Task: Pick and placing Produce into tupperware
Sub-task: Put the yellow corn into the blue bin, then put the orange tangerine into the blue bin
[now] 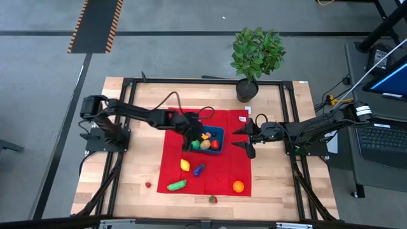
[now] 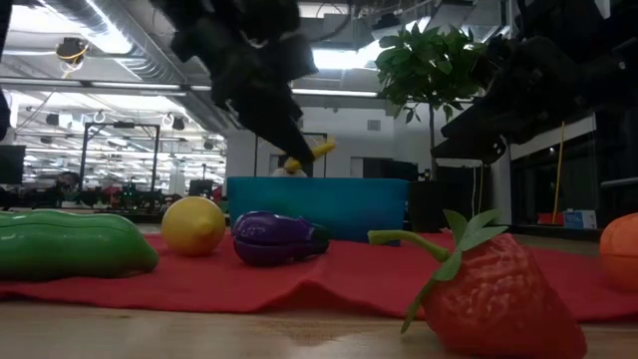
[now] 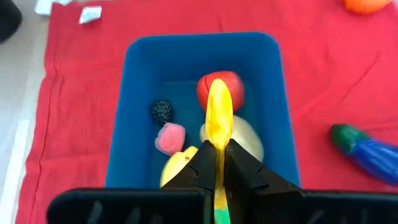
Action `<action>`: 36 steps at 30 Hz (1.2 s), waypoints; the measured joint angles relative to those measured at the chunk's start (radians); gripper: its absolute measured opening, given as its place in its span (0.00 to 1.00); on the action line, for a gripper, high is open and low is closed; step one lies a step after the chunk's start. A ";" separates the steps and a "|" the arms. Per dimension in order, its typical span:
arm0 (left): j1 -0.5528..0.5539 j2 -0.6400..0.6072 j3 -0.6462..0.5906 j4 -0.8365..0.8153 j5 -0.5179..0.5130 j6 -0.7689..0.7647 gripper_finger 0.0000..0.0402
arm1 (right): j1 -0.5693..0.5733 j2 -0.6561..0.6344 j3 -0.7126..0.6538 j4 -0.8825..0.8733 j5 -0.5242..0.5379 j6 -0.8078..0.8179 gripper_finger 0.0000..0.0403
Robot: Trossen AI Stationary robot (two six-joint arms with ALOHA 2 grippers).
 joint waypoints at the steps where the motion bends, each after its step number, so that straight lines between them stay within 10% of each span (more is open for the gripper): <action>1: 0.004 0.020 0.022 -0.020 0.000 0.002 0.02 | 0.000 0.000 0.000 0.000 0.000 0.000 0.66; 36: -0.005 0.076 0.077 -0.077 -0.040 -0.056 0.40 | 0.000 0.000 0.000 -0.033 0.000 0.005 0.66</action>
